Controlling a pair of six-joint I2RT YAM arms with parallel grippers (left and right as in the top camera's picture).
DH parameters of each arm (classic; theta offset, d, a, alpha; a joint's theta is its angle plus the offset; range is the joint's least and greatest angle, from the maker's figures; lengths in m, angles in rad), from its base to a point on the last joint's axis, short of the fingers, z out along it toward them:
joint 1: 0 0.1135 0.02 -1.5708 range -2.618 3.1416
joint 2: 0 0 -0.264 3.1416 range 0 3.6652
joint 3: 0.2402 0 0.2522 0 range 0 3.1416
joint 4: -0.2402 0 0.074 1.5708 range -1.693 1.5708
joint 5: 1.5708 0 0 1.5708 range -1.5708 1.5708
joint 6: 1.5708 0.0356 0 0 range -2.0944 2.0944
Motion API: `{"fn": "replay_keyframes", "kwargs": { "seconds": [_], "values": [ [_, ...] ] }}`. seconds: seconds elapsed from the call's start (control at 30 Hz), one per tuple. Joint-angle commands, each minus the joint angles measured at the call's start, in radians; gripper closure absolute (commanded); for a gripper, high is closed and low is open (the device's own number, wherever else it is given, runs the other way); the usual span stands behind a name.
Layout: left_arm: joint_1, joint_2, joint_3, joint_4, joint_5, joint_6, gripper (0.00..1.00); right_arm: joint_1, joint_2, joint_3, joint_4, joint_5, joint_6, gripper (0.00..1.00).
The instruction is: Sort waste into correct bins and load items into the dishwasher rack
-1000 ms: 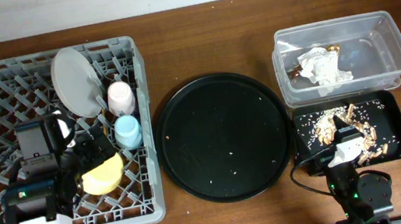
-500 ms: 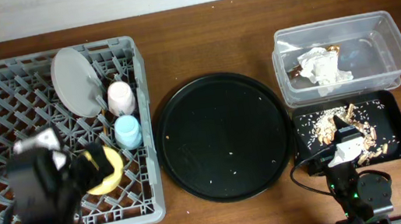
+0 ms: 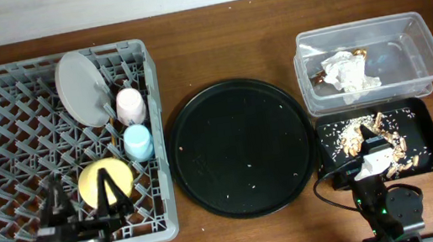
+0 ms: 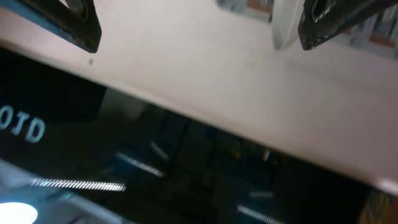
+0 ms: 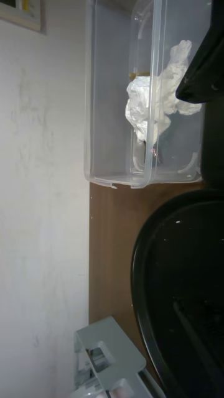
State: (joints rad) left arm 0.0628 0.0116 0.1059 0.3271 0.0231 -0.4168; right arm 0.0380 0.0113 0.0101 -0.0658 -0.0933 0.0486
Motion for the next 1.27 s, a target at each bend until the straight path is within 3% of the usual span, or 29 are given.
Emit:
{"fn": "replay_keyframes", "kwargs": {
  "seconds": [0.0, 0.13, 0.2, 0.3, 1.23],
  "values": [
    [-0.005, -0.006, -0.098, -0.058, -0.004, 0.043, 0.01, -0.006, -0.005, -0.005, -0.006, 0.008, 0.002, 0.01],
    [-0.056, -0.006, -0.097, -0.324, -0.156, 0.177, 0.01, -0.006, -0.005, -0.005, -0.006, 0.008, 0.002, 0.01],
    [-0.067, -0.006, -0.097, -0.401, -0.145, 0.241, 0.01, -0.006, -0.005, -0.005, -0.006, 0.008, 0.002, 0.01],
    [-0.068, -0.006, -0.097, -0.405, -0.090, 0.262, 0.01, -0.006, -0.005, -0.005, -0.006, 0.008, 0.002, 0.01],
    [-0.068, -0.006, -0.097, -0.405, -0.091, 0.262, 0.01, -0.006, -0.005, -0.005, -0.006, 0.008, 0.002, 0.01]
  ]
}}
